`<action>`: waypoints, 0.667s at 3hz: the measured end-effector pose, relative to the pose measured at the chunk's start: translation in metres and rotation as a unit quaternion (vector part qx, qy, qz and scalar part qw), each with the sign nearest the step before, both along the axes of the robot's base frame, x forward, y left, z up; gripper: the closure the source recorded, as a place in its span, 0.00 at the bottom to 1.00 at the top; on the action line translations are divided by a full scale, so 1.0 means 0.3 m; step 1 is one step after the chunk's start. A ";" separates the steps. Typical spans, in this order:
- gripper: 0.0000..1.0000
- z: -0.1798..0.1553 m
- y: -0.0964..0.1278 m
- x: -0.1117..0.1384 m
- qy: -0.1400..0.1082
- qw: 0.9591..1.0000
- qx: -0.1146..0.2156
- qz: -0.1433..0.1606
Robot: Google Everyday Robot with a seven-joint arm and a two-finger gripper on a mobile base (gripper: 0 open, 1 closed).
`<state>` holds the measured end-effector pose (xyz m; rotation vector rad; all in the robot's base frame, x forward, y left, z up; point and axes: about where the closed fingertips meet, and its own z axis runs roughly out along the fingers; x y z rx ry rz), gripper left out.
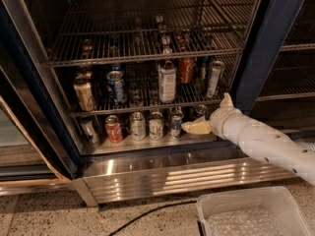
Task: Pick redbull can from middle shelf of fridge
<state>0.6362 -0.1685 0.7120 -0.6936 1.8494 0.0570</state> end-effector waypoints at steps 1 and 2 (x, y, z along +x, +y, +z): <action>0.00 -0.020 -0.029 0.043 -0.007 1.000 0.018 -0.015; 0.00 -0.022 -0.029 0.044 -0.007 1.000 0.018 -0.015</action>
Offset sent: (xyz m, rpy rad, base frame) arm 0.0110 -0.0075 -0.0051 0.0309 -0.0124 -0.0253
